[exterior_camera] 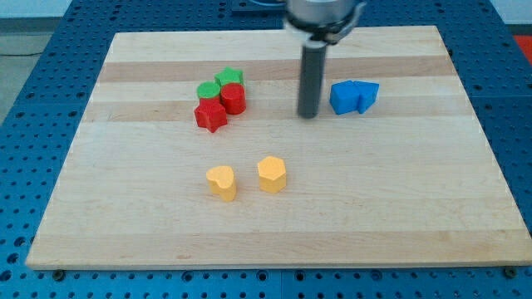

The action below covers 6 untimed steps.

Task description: Push the yellow hexagon into the blue blocks

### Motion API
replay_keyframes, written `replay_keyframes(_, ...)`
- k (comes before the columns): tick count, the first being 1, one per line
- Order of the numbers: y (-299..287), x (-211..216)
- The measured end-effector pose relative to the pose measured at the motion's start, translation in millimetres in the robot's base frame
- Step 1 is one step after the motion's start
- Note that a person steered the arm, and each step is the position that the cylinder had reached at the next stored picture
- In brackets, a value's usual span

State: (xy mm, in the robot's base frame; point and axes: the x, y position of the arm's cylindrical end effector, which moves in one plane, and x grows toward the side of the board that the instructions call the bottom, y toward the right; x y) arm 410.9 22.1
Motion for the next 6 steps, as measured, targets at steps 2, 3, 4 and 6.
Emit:
replay_keyframes(2, -131.8, 71.3)
replay_keyframes(3, -186.6, 108.5)
replay_keyframes(4, -171.1, 127.2)
replay_keyframes(6, -90.6, 110.9)
